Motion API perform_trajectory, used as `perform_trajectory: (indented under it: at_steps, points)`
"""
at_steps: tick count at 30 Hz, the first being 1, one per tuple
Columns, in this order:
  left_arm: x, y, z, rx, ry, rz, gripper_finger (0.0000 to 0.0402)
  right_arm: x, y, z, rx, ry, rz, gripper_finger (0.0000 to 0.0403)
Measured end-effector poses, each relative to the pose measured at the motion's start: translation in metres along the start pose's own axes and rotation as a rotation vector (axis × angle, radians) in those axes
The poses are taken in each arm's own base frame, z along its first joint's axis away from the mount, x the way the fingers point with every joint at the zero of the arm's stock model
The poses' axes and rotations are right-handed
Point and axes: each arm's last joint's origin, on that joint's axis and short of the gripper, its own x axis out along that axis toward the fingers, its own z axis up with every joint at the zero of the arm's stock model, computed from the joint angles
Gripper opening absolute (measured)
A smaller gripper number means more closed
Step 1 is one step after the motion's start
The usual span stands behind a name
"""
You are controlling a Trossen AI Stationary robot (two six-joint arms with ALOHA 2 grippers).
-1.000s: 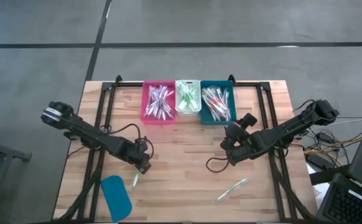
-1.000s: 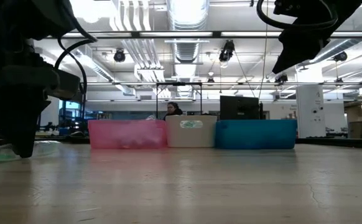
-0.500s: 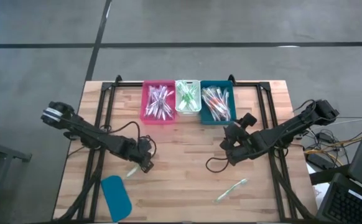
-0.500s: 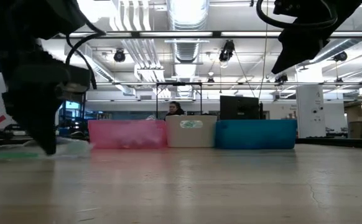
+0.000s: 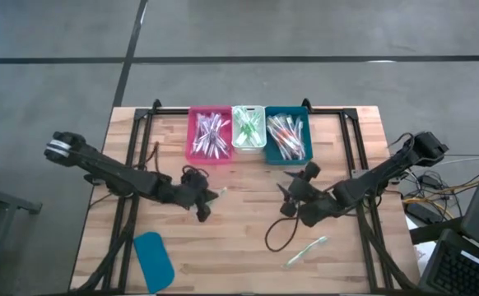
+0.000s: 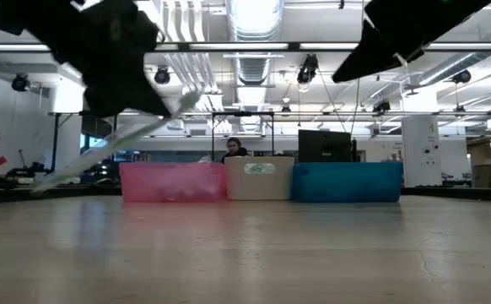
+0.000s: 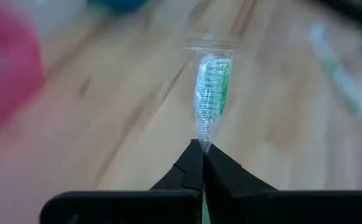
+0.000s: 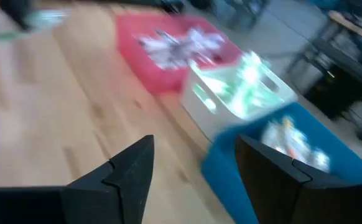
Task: Pick & Place Toothbrushes
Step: Put the green toothbrush into the white bin
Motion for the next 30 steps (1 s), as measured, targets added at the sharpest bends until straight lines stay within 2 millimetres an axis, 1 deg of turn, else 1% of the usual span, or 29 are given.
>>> perform_trajectory:
  at_steps: [3,6,9,12,15,18,20,25,28,30]
  points:
    - [-0.006,-0.005,0.018,0.044,-0.140,-0.073,0.0001,0.004,0.007,-0.004,0.016,-0.072,0.067,0.0212]
    - [-0.013,-0.013,0.035,0.133,-0.305,-0.149,0.0000,0.006,0.013,-0.006,0.052,-0.140,0.158,0.0211]
    - [-0.018,-0.019,0.049,0.255,-0.462,-0.189,0.0000,0.006,0.015,-0.008,0.082,-0.231,0.251,0.0214]
    - [-0.021,-0.023,0.059,0.355,-0.580,-0.235,0.0000,0.004,0.014,-0.007,0.104,-0.334,0.327,0.0221]
    - [-0.020,-0.024,0.066,0.436,-0.661,-0.299,0.0000,0.002,0.012,-0.003,0.122,-0.430,0.376,0.0227]
    - [-0.017,-0.022,0.074,0.482,-0.740,-0.323,0.0000,0.001,0.010,0.002,0.106,-0.486,0.405,0.0233]
    - [-0.013,-0.018,0.080,0.503,-0.787,-0.350,0.0000,0.001,0.010,0.008,0.091,-0.507,0.408,0.0236]
    - [-0.004,-0.013,0.098,0.536,-0.841,-0.440,0.0000,0.000,0.010,0.021,0.045,-0.548,0.397,0.0244]
    - [0.001,-0.016,0.108,0.575,-0.859,-0.461,0.0000,0.000,0.009,0.027,0.019,-0.566,0.381,0.0247]
    - [0.005,-0.022,0.116,0.610,-0.879,-0.484,0.0000,0.001,0.008,0.029,0.009,-0.571,0.369,0.0246]
